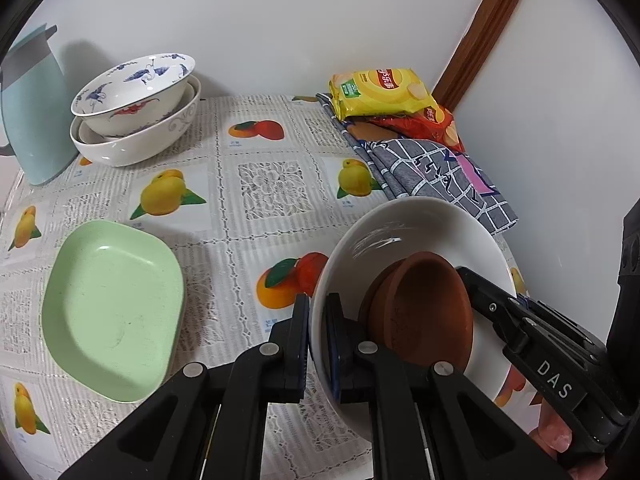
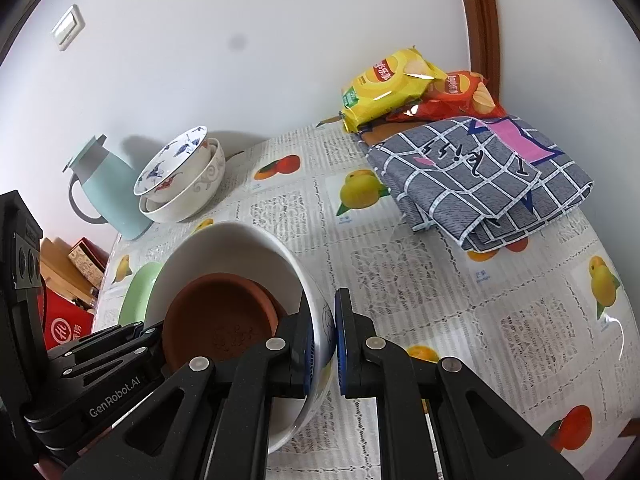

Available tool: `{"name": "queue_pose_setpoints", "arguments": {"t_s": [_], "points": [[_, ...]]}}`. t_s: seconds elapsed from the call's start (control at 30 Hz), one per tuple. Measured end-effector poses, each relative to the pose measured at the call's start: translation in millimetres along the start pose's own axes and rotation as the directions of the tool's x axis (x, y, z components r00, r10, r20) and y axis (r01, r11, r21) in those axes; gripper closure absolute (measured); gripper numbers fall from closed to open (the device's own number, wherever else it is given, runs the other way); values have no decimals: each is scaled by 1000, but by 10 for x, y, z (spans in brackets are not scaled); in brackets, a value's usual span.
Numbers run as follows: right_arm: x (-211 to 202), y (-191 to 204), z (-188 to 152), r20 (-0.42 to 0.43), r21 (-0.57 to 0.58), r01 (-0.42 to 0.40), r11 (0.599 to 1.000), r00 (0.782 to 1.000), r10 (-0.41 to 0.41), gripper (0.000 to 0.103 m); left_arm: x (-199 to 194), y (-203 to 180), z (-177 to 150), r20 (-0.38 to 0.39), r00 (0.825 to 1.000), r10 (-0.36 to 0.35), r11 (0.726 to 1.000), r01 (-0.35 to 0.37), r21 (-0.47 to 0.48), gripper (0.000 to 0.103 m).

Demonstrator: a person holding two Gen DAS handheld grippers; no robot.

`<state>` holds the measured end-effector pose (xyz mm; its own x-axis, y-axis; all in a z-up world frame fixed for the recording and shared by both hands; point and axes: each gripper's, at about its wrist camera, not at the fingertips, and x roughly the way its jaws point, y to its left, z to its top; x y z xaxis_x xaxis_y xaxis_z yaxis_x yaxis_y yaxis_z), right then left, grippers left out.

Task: Organize plates and bowls
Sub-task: 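Carry the white bowl with both grippers over the pale-green plate stack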

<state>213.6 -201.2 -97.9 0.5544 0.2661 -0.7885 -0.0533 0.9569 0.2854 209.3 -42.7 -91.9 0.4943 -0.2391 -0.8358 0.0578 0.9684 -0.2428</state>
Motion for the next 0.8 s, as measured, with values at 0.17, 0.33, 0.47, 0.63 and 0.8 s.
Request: {"name": "queue_pose_setpoints", "arguments": {"t_s": [0.17, 0.33, 0.47, 0.63, 0.8], "points": [[-10, 70, -1, 3, 1, -4, 1000, 1000, 3, 93, -49, 58, 6, 5, 1000, 0, 1000, 0, -2, 94], [-24, 132, -12, 7, 2, 0, 1000, 1000, 0, 93, -82, 115, 9, 6, 1000, -7, 1000, 7, -2, 94], [-30, 177, -12, 10, 4, 1, 1000, 1000, -1, 93, -106, 160, 16, 8, 1000, -13, 1000, 13, -1, 94], [-30, 238, -18, 12, 6, 8, 1000, 1000, -8, 93, -144, 231, 35, 13, 1000, -25, 1000, 25, -2, 94], [-31, 308, -10, 15, 7, 16, 1000, 1000, -16, 93, -161, 295, 44, 14, 999, -38, 999, 38, -2, 94]]}}
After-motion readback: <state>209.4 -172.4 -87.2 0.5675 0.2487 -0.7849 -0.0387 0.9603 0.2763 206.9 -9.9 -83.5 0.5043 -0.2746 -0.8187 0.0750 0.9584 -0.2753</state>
